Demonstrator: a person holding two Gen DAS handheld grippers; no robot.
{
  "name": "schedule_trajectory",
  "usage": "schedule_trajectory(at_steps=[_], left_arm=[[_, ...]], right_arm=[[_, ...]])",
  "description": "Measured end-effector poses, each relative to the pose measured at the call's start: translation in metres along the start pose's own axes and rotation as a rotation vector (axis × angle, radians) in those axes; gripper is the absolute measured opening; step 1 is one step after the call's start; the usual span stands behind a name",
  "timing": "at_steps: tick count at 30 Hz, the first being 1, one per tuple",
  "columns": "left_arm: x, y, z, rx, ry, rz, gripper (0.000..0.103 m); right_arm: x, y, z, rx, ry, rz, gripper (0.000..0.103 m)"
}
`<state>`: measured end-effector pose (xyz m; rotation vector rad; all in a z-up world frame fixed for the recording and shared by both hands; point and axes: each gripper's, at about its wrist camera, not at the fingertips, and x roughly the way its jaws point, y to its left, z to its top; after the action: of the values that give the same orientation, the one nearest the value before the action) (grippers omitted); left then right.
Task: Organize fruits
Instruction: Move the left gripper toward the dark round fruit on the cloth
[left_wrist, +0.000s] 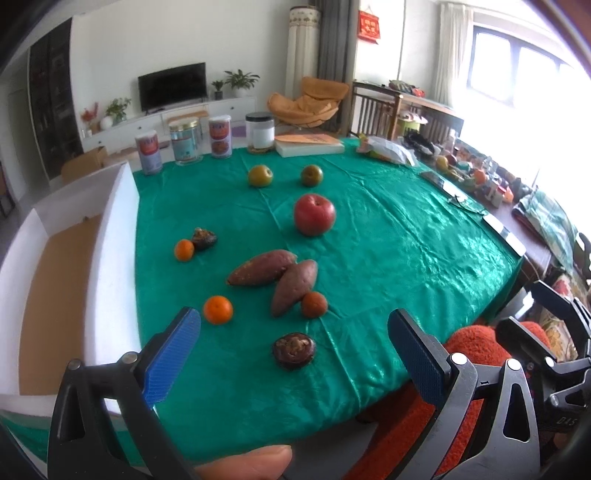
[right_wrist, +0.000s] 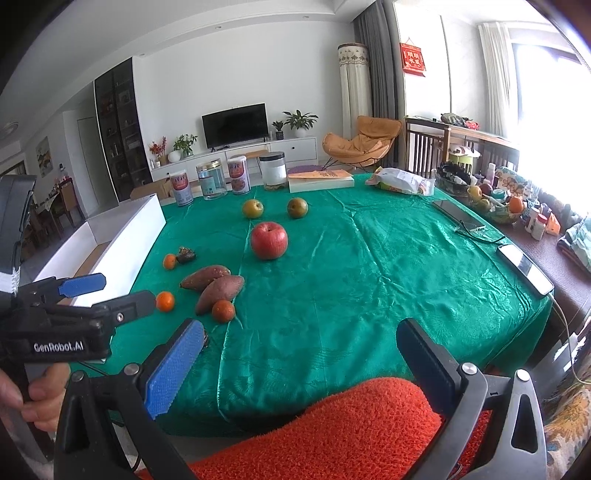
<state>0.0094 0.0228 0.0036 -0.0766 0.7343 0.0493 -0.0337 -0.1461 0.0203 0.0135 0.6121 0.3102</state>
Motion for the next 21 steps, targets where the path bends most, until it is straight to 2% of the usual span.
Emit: schedule_trajectory(at_steps=[2,6,8,10,15,21], left_arm=[[-0.001,0.019,0.006,-0.019,-0.001,0.002,0.102],[0.008,0.039,0.000,0.004,0.065,-0.015,0.102],[0.016,0.035,-0.009,0.024,0.105,-0.020,0.102],[0.026,0.028,-0.020,0.032,0.152,-0.056,0.102],[0.070,0.014,-0.039,0.018,0.272,-0.099,0.102],[0.119,0.006,-0.049,-0.009,0.319,-0.008,0.102]], right_arm=[[-0.002,-0.001,-0.001,0.001,-0.004,0.016,0.103],[0.004,0.003,-0.005,-0.010,0.020,0.036,0.103],[0.006,0.006,-0.006,-0.018,0.025,0.041,0.103],[0.007,0.008,-0.006,-0.028,0.024,0.045,0.103],[0.007,0.010,-0.008,-0.036,0.032,0.042,0.103],[0.008,0.007,-0.010,-0.018,0.042,0.037,0.103]])
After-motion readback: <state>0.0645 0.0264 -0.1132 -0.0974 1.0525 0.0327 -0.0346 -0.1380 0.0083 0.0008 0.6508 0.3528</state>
